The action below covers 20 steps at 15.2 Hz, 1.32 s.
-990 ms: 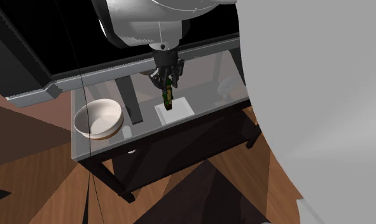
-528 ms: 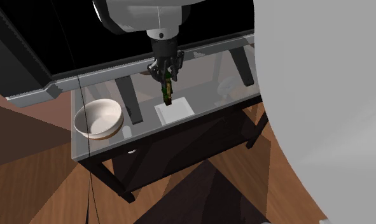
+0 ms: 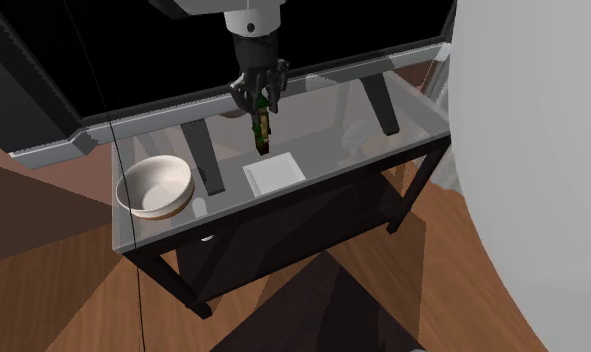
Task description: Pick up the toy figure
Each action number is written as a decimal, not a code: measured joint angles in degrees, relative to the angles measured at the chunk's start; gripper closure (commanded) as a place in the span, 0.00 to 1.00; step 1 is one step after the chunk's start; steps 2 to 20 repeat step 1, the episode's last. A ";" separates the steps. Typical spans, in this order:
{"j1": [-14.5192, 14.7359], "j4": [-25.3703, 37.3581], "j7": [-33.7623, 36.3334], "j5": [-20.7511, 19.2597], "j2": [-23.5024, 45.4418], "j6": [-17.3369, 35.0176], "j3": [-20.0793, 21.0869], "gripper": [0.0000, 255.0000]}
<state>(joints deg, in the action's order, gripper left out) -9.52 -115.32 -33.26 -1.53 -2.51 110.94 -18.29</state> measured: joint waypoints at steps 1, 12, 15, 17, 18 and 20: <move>0.03 0.35 0.07 -0.02 -0.10 -0.45 0.03 1.00; 0.03 0.35 0.07 -0.02 -0.10 -0.45 0.03 1.00; 0.03 0.35 0.07 -0.02 -0.10 -0.45 0.03 1.00; 0.03 0.35 0.07 -0.02 -0.10 -0.45 0.03 1.00; 0.03 0.35 0.07 -0.02 -0.10 -0.45 0.03 1.00; 0.03 0.35 0.07 -0.02 -0.10 -0.45 0.03 1.00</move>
